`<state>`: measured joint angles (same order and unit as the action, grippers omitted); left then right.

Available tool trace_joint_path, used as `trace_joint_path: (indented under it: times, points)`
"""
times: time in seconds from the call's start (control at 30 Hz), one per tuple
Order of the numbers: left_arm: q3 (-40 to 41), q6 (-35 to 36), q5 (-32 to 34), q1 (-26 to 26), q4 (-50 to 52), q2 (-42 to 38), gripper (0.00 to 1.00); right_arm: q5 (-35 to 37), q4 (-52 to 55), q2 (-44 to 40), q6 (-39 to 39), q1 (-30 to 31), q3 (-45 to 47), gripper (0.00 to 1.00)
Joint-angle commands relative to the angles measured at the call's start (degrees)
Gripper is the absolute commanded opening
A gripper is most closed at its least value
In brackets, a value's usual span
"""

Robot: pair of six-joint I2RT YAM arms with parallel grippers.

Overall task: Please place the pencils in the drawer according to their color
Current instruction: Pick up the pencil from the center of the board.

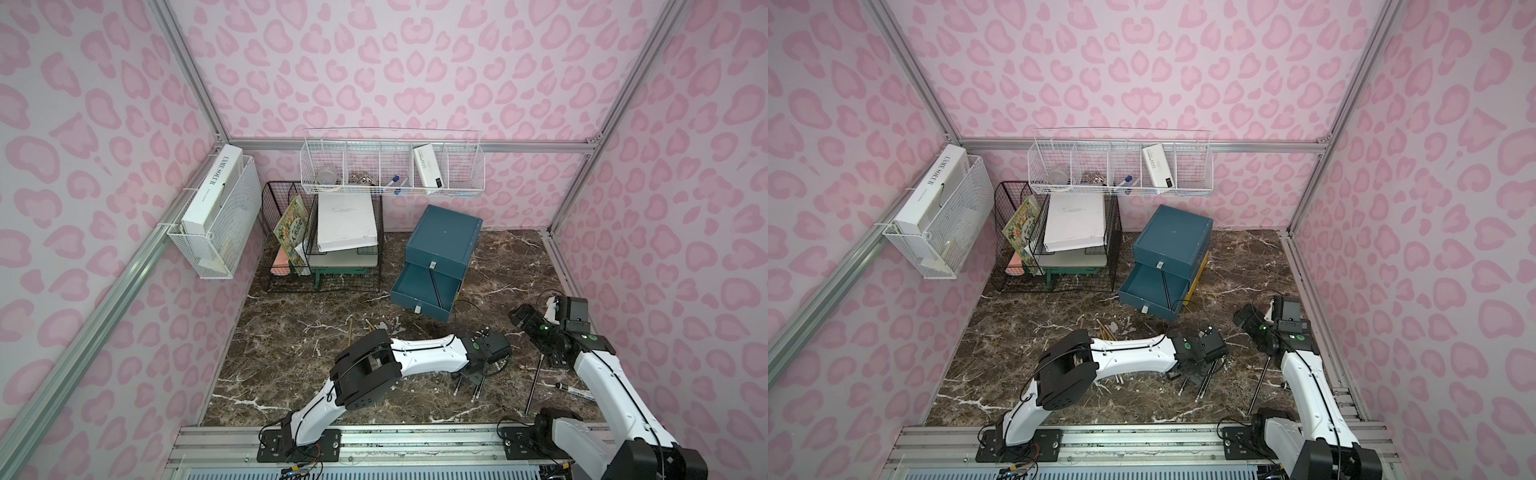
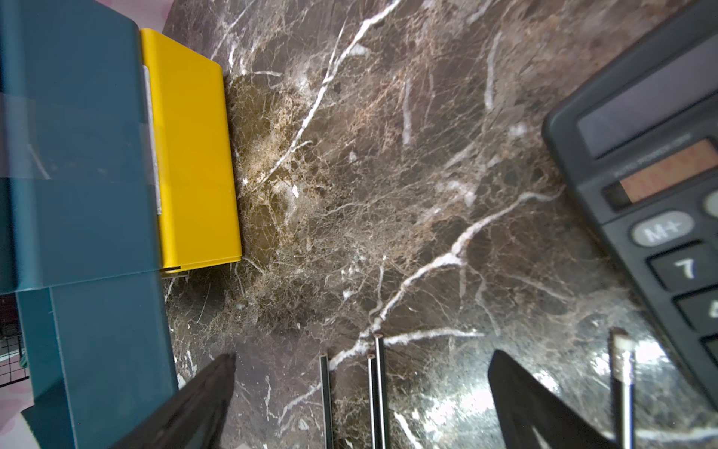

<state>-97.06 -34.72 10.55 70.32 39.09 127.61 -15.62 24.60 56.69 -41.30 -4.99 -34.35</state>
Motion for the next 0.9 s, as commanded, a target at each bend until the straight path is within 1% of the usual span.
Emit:
trace_joint_path:
  times: [0.0, 0.07, 0.33, 0.5, 0.87]
  points:
    - [0.9, 0.1, -2.2, -0.2, 4.0, 1.0, 0.06, 0.6, 0.3, 0.1, 0.4, -0.1, -0.7, 1.0]
    - [1.0, 0.3, -2.6, -0.3, 4.0, 0.9, 0.0, 0.6, 0.4, 0.1, 0.4, -0.2, -0.9, 1.0]
    - [1.1, 2.3, -2.5, -0.5, 5.4, -1.3, 0.0, 0.6, 0.3, 0.4, 0.5, -0.4, -1.3, 1.0]
    - [2.5, 2.9, -2.4, -0.4, 6.7, -6.2, 0.0, 0.3, -0.4, 1.8, 1.1, -0.5, -1.5, 1.0]
    - [6.4, 2.9, -4.7, 0.1, 8.4, -16.8, 0.0, -0.7, -3.4, 5.3, 1.6, -0.9, -0.9, 1.0]
